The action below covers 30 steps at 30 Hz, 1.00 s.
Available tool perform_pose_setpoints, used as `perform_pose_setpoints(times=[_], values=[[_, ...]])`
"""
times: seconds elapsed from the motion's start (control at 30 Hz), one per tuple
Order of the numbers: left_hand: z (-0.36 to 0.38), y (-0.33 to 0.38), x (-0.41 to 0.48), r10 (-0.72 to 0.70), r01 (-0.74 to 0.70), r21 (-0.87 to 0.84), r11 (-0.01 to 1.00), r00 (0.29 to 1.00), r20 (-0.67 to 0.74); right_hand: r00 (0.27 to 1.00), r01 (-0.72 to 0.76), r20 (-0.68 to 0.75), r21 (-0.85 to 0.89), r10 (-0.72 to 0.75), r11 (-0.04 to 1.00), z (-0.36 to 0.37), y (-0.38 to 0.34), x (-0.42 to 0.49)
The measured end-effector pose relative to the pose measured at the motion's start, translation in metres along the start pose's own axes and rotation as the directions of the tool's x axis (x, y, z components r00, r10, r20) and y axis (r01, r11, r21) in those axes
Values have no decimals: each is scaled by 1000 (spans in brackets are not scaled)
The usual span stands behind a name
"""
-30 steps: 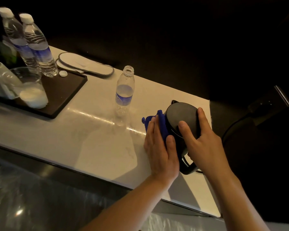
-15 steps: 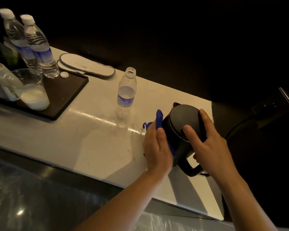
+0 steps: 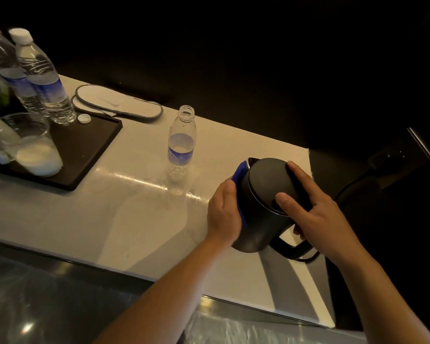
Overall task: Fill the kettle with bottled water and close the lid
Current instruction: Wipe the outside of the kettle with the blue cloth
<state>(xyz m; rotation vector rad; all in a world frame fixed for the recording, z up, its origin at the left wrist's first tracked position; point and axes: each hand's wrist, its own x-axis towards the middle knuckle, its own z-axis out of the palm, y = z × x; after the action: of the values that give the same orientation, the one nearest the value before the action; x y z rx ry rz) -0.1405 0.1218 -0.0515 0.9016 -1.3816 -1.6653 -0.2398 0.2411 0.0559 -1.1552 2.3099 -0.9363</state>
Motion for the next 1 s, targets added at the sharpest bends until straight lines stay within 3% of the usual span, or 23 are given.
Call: perform_pose_setpoints(times=[0.17, 0.23, 0.53, 0.8, 0.9, 1.0], values=[[-14, 3, 21, -184, 179, 39, 983, 964, 191, 995, 16, 102, 64, -22, 998, -11, 2, 8], [-12, 6, 23, -222, 222, 23, 975, 955, 199, 993, 17, 114, 78, -26, 997, -12, 3, 9], [4, 45, 5, -127, 141, -78, 987, 978, 168, 992, 29, 118, 102, -41, 994, -11, 4, 9], [-11, 20, 53, -328, 365, -28, 931, 865, 379, 993, 23, 109, 120, -37, 992, -12, 3, 14], [-15, 12, 54, -402, 434, 4, 901, 831, 384, 996, 25, 83, 124, -36, 992, -10, 4, 16], [-18, 6, 48, -380, 412, -10, 911, 848, 370, 997, 26, 67, 119, -35, 992, -11, 4, 17]])
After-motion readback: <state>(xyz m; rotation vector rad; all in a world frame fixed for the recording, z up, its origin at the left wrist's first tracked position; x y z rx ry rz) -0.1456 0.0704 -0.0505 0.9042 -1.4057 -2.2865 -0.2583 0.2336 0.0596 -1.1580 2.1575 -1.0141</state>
